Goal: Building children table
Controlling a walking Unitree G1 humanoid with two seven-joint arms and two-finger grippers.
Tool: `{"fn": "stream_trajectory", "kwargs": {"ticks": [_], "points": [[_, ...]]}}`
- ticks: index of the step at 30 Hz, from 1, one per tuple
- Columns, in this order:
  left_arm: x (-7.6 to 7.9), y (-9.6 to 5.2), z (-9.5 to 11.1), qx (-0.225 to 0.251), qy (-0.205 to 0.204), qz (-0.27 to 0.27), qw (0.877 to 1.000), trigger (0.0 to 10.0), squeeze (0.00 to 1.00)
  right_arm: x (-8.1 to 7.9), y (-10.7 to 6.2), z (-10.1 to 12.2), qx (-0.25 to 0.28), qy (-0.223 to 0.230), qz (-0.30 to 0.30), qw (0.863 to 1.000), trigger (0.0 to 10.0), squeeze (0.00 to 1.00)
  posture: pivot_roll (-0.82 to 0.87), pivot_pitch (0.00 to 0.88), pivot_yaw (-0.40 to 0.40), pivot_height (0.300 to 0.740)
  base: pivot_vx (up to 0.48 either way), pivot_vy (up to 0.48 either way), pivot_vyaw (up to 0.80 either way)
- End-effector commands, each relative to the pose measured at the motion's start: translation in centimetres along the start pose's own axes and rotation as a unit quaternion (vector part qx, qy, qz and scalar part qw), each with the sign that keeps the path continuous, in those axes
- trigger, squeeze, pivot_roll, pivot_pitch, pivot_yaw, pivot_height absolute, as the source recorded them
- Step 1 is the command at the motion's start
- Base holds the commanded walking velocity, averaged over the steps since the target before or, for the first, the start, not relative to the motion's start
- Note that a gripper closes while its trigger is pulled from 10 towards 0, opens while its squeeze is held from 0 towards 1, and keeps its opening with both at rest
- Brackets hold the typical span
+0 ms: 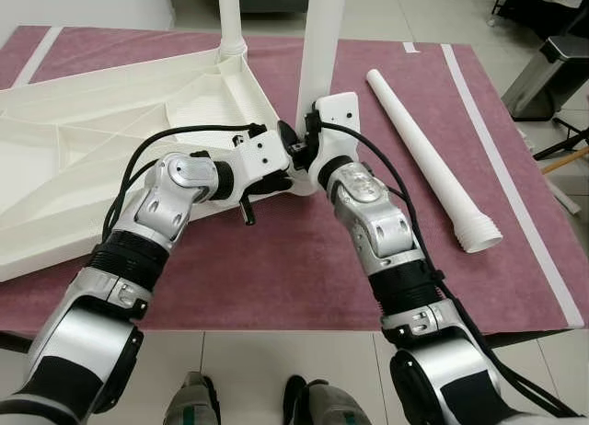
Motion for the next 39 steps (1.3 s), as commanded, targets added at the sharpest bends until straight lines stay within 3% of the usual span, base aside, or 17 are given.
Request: {"fn": "stream_trajectory", "kwargs": {"ticks": [1, 2, 3, 9, 13, 15, 16, 17, 18, 20, 21, 27, 29, 30, 32, 36, 39], "points": [[-1.2, -0.5, 0.5, 0.019, 0.012, 0.094, 0.995, 0.0, 0.00, -0.3, -0.5, -2.7, -0.055, -0.005, 0.020, 0.998, 10.0, 1.00, 0.11, 0.181, -0.013, 0.740, 0.000, 0.000, 0.00], [-0.2, -0.9, 0.8, 0.035, 0.025, 0.066, 0.997, 0.0, 0.00, -1.0, -0.8, -1.9, -0.034, -0.006, 0.073, 0.997, 10.0, 0.22, 0.11, 0.183, -0.014, 0.740, 0.000, 0.000, 0.00], [1.1, -1.5, 1.3, 0.059, 0.040, 0.031, 0.997, 0.0, 0.00, -1.6, -1.4, -1.0, -0.011, -0.010, 0.131, 0.991, 10.0, 0.00, 0.11, 0.184, -0.015, 0.740, 0.000, 0.000, 0.00], [3.9, -3.2, 2.3, 0.105, 0.063, -0.041, 0.992, 0.0, 0.00, -2.3, -3.1, -0.2, 0.010, -0.022, 0.247, 0.969, 10.0, 0.00, 0.11, 0.185, -0.016, 0.740, 0.000, 0.000, 0.00], [5.4, -4.7, 2.8, 0.128, 0.070, -0.079, 0.986, 0.0, 0.00, -2.4, -4.7, 0.0, 0.014, -0.025, 0.322, 0.946, 10.0, 0.00, 0.12, 0.188, -0.019, 0.740, 0.000, 0.000, 0.00], [6.4, -5.9, 2.9, 0.136, 0.073, -0.104, 0.983, 0.0, 0.00, -2.4, -5.8, 0.1, 0.016, -0.021, 0.379, 0.925, 10.0, 0.00, 0.12, 0.189, -0.021, 0.740, 0.000, 0.000, 0.00], [6.4, -5.9, 2.9, 0.136, 0.073, -0.104, 0.983, 0.0, 0.00, -2.4, -5.8, 0.1, 0.016, -0.021, 0.379, 0.925, 10.0, 0.00, 0.12, 0.189, -0.021, 0.740, 0.000, 0.000, 0.00], [6.7, -6.4, 2.8, 0.135, 0.073, -0.113, 0.982, 0.0, 0.00, -2.4, -6.1, 0.1, 0.016, -0.018, 0.398, 0.917, 8.3, 0.00, 0.13, 0.189, -0.022, 0.740, 0.000, 0.000, 0.00], [6.8, -6.6, 2.7, 0.134, 0.072, -0.117, 0.982, 0.0, 0.00, -2.5, -6.3, 0.3, 0.019, -0.013, 0.411, 0.912, 1.8, 0.00, 0.13, 0.190, -0.024, 0.740, 0.000, 0.000, 0.00], [7.0, -6.8, 2.6, 0.133, 0.072, -0.117, 0.982, 0.0, 0.00, -2.5, -6.5, 0.4, 0.021, -0.010, 0.418, 0.908, 1.8, 0.00, 0.13, 0.190, -0.024, 0.740, 0.000, 0.000, 0.00], [6.9, -6.8, 2.6, 0.131, 0.071, -0.115, 0.982, 0.0, 0.00, -2.5, -6.5, 0.5, 0.024, -0.004, 0.421, 0.907, 0.0, 0.00, 0.13, 0.190, -0.026, 0.740, 0.000, 0.000, 0.00], [6.4, -6.4, 2.5, 0.123, 0.066, -0.089, 0.986, 0.0, 0.00, -2.7, -5.8, 0.2, 0.016, 0.005, 0.398, 0.917, 0.0, 0.00, 0.13, 0.191, -0.025, 0.740, 0.000, 0.000, 0.00], [5.1, -5.6, 2.2, 0.103, 0.062, -0.044, 0.992, 0.0, 0.00, -2.2, -4.7, -0.8, -0.010, -0.009, 0.340, 0.940, 0.0, 0.00, 0.12, 0.194, -0.020, 0.740, 0.000, 0.000, 0.00], [5.1, -5.6, 2.2, 0.103, 0.062, -0.044, 0.992, 0.0, 0.00, -2.2, -4.7, -0.8, -0.010, -0.009, 0.340, 0.940, 0.0, 0.00, 0.12, 0.194, -0.020, 0.740, 0.000, 0.000, 0.00], [3.3, -4.6, 2.1, 0.084, 0.051, 0.007, 0.995, 0.0, 0.00, -1.3, -3.3, -1.7, -0.039, -0.018, 0.258, 0.965, 0.0, 0.00, 0.12, 0.195, -0.018, 0.740, 0.000, 0.000, 0.00], [2.7, -4.3, 2.2, 0.080, 0.046, 0.021, 0.995, 0.0, 0.00, -1.0, -2.8, -1.9, -0.049, -0.021, 0.228, 0.972, 0.0, 0.00, 0.12, 0.195, -0.018, 0.740, 0.000, 0.000, 0.00], [1.3, -3.2, 2.6, 0.071, 0.029, 0.058, 0.995, 0.0, 0.00, -0.1, -1.9, -2.6, -0.068, -0.029, 0.152, 0.986, 0.0, 0.00, 0.12, 0.194, -0.018, 0.740, 0.000, 0.000, 0.00]]}}
Point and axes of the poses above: a point about 5 cm out from each wrist's last joint towards the gripper, its own y axis pointing out of the wrist towards the gripper, its own z axis along the axis of the wrist's last joint, x = y × z, the point moved 3 cm from there along y, pointing out of the wrist towards the gripper
